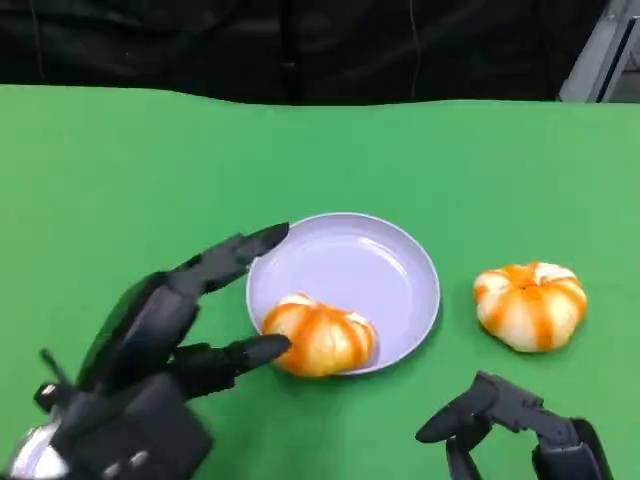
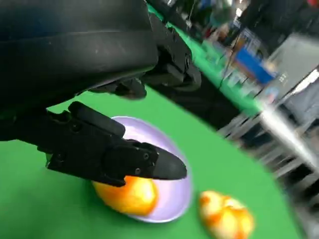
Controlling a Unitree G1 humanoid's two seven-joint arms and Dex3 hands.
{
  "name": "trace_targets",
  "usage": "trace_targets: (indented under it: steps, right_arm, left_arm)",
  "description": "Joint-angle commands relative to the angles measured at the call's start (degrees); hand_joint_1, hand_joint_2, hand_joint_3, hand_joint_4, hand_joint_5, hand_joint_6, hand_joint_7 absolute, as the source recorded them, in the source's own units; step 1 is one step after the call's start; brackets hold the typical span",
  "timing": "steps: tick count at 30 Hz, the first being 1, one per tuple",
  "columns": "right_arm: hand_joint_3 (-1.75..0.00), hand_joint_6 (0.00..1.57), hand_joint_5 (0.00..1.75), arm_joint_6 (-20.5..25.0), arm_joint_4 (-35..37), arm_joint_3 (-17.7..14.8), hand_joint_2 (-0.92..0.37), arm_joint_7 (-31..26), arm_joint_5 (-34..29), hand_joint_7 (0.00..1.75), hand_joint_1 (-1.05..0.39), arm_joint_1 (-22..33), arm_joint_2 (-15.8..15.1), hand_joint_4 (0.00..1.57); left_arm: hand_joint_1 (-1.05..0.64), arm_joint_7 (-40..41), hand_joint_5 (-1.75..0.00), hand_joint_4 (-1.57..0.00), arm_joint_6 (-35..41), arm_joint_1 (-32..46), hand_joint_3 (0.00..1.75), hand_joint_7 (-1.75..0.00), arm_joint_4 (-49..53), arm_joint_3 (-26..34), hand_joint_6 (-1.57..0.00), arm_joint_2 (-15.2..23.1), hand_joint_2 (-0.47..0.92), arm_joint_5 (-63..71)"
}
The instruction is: Grasp the bread from the table and place it into the plate.
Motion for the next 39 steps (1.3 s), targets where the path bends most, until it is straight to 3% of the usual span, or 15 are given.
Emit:
trace_targets:
  steps: [1, 8, 9, 12, 19, 23, 30, 39]
  right_arm:
    - [-1.36, 0.79, 1.54, -0.3, -0.3, -0.4, -0.28, -0.1, 0.8, 1.21, -0.07, 0.1, -0.7, 0.72]
    - [-1.35, 0.79, 1.54, -0.8, -0.1, -0.8, -0.29, 0.2, 1.8, 1.21, -0.07, 0.4, -1.3, 0.72]
    - [-1.35, 0.79, 1.54, -0.9, -0.2, -0.9, -0.29, 0.2, 1.8, 1.21, -0.07, 0.6, -1.5, 0.72]
    - [-1.35, 0.79, 1.54, -1.0, -0.6, -1.3, -0.29, 0.1, 2.0, 1.21, -0.07, 1.1, -1.8, 0.73]
    - [-1.31, 0.78, 1.56, -1.7, -0.4, -2.2, -0.31, 0.7, 3.3, 1.21, -0.03, 1.9, -2.9, 0.71]
    - [-1.29, 0.78, 1.55, -1.5, -1.1, -2.6, -0.32, 1.2, 3.9, 1.22, -0.01, 2.3, -3.0, 0.71]
    - [-1.28, 0.78, 1.56, -2.0, 0.1, -3.3, -0.32, 1.6, 4.4, 1.23, -0.02, 1.1, -3.4, 0.72]
    - [-1.33, 0.77, 1.57, -2.0, 1.8, -3.6, -0.32, 1.9, 4.1, 1.23, -0.07, -0.1, -3.7, 0.72]
  left_arm:
    - [-0.28, 0.9, -0.83, -0.59, -8.2, 3.4, 0.23, -0.19, 1.5, 3.1, -0.82, -0.3, 0.92, -5.0]
    - [-0.19, -4.5, -1.04, -0.82, -20.0, 7.6, 0.24, -0.37, 6.6, 5.4, -1.01, 0.1, 0.85, -15.9]
    - [-0.16, -4.4, -1.07, -0.83, -21.3, 8.5, 0.31, -0.44, 7.0, 5.7, -1.0, -0.4, 0.82, -16.4]
    - [-0.02, -4.2, -1.24, -0.86, -23.6, 11.6, 0.95, -0.87, 7.3, 6.2, -0.9, -1.8, 0.54, -17.8]
    - [0.07, -3.7, -1.56, -0.83, -26.6, 14.9, 1.21, -1.27, 10.4, 6.7, -0.81, -4.5, 0.49, -17.7]
    - [0.11, -3.4, -1.69, -0.82, -25.6, 14.7, 1.27, -1.43, 10.2, 6.9, -0.79, -5.4, 0.49, -17.1]
    - [0.1, -2.7, -1.75, -0.86, -25.1, 14.0, 1.31, -1.57, 11.0, 7.1, -0.81, -6.6, 0.45, -15.0]
    - [0.13, -3.5, -1.75, -0.85, -26.7, 12.0, 1.4, -1.54, 14.6, 7.0, -0.83, -6.5, 0.38, -15.0]
